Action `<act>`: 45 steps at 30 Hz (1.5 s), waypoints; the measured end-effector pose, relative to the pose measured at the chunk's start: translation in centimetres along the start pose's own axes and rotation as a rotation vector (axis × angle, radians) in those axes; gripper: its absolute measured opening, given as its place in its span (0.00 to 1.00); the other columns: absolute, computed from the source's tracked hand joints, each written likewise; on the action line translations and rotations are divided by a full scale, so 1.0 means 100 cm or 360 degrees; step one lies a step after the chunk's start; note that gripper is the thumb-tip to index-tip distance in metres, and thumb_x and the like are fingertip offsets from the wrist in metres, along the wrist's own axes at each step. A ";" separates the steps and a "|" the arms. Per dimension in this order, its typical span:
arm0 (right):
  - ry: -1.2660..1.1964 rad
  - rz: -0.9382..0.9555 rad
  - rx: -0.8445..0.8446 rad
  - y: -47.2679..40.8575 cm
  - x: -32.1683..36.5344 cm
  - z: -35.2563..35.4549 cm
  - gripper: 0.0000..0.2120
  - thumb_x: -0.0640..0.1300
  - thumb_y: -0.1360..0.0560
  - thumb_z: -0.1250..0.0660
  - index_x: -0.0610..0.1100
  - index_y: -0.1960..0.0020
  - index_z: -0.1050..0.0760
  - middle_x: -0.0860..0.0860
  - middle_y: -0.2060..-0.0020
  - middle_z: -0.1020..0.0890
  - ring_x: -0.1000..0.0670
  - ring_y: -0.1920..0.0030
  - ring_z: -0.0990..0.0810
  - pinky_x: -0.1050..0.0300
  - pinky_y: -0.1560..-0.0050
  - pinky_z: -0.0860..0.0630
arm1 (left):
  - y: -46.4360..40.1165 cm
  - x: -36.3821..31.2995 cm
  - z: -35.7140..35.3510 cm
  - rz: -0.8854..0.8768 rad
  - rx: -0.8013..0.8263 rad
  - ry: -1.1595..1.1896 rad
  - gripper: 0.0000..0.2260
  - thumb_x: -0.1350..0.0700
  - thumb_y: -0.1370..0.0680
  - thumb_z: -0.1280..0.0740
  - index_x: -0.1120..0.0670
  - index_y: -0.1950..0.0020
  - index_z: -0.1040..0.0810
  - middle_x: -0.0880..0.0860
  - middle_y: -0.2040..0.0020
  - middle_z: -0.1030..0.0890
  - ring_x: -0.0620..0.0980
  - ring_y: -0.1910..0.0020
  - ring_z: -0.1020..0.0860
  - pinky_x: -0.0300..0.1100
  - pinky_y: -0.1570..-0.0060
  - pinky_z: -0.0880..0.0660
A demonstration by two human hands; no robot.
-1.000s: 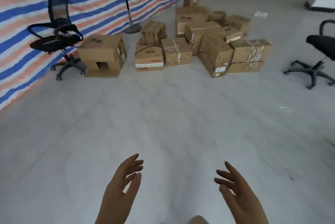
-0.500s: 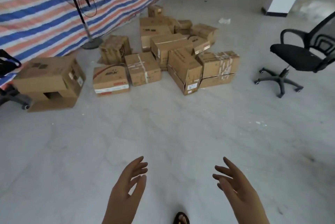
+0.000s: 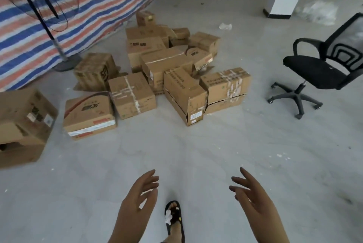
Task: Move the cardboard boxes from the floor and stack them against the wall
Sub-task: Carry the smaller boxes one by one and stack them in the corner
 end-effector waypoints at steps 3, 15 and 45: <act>-0.0019 0.0040 -0.0035 -0.070 0.031 -0.017 0.22 0.34 0.24 0.36 0.58 0.39 0.29 0.66 0.51 0.19 0.60 0.52 0.18 0.69 0.52 0.23 | -0.089 -0.021 0.000 -0.0021 0.0085 -0.0059 0.30 0.66 0.23 0.36 0.26 0.48 0.26 0.37 0.48 0.20 0.38 0.50 0.21 0.26 0.52 0.27; 0.0020 -0.0159 -0.0014 -0.274 0.045 -0.037 0.22 0.34 0.25 0.35 0.59 0.42 0.29 0.56 0.49 0.18 0.61 0.55 0.18 0.76 0.60 0.27 | -0.316 -0.033 -0.056 0.0048 0.0254 -0.0165 0.15 0.60 0.22 0.35 0.42 0.41 0.27 0.34 0.46 0.22 0.38 0.46 0.22 0.31 0.48 0.26; -0.0209 -0.0836 -0.0451 -0.823 0.015 -0.125 0.18 0.42 0.21 0.40 0.48 0.31 0.32 0.55 0.50 0.19 0.48 0.47 0.19 0.45 0.42 0.23 | -0.948 0.015 -0.195 0.0399 0.1072 -0.0526 0.14 0.57 0.20 0.39 0.37 0.42 0.32 0.42 0.41 0.26 0.42 0.41 0.27 0.43 0.41 0.27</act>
Point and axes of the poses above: each hand's wrist, its own y-axis away from the middle knuckle, its own z-axis out of the back of the hand, x = y × z, the point moved 9 cm from there along -y, towards the middle knuckle
